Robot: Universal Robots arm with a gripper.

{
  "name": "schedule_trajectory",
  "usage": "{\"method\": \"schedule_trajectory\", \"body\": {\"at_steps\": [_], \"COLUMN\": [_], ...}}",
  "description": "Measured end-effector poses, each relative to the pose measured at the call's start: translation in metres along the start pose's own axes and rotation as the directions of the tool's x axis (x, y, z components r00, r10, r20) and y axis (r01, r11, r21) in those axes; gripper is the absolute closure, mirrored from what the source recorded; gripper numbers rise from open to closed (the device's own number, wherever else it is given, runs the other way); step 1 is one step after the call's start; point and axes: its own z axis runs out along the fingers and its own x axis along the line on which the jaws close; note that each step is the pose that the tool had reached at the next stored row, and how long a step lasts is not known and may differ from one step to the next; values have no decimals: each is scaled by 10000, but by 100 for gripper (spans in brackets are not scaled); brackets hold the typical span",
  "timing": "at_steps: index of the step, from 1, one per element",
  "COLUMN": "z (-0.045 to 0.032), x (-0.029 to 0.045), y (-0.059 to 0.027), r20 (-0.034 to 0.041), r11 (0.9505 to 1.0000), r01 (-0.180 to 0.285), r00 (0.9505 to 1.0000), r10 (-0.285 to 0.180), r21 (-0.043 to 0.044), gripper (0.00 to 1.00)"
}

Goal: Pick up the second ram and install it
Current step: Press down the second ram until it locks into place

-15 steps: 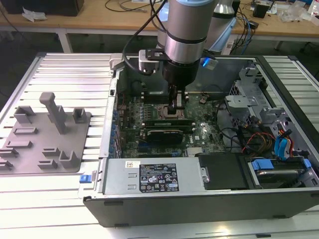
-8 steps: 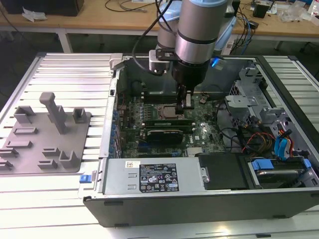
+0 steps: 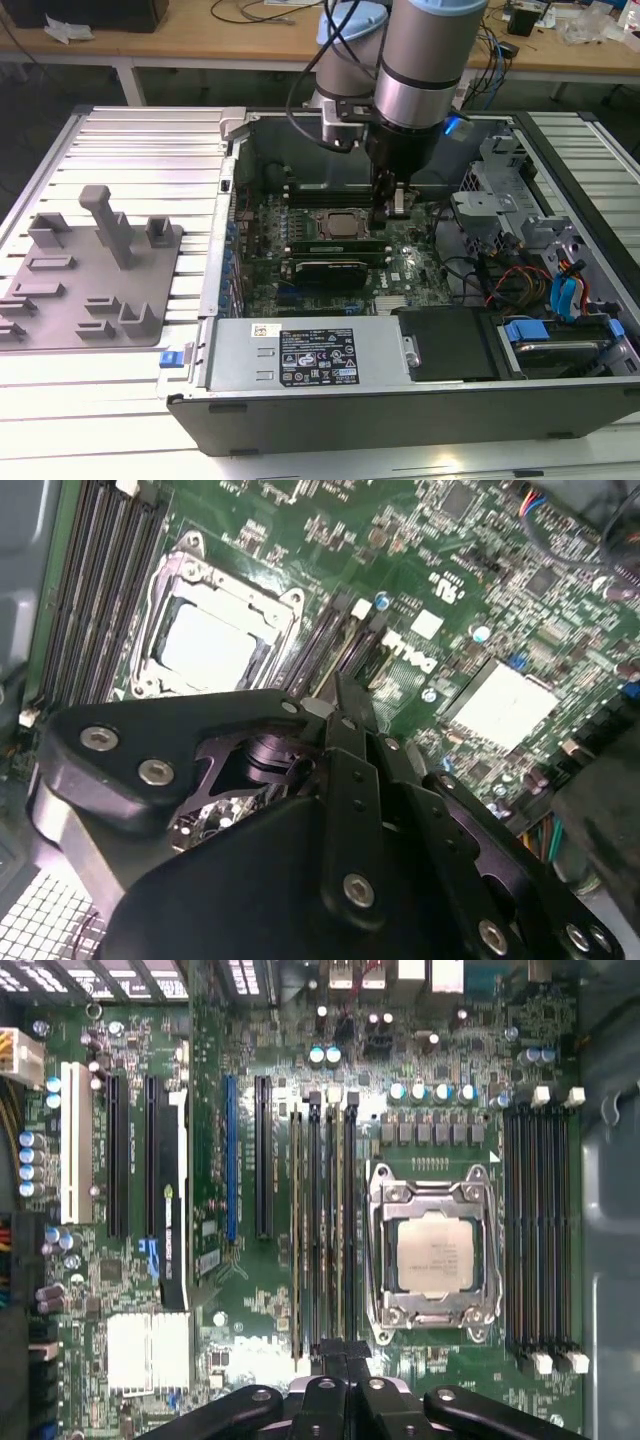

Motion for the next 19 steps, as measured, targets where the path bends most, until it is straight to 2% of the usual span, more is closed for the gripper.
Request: {"method": "schedule_trajectory", "body": {"at_steps": [2,4,6,10,12,19], "z": [-2,5,15,31,93,194], "x": [-1,0,0,-5,-19,-37], "y": [-67,-86,-88,-57,-57,-59], "r20": [0,2,-2,2,-4,-5], "r11": [10000,10000,9999,9999,9999,9999], "r01": [1,5,26,25,26,27], "r00": [10000,10000,10000,10000,10000,10000], "r10": [-1,-5,-26,-25,-26,-27], "r21": [0,23,152,156,155,156], "gripper": [92,92,92,92,92,92]}}
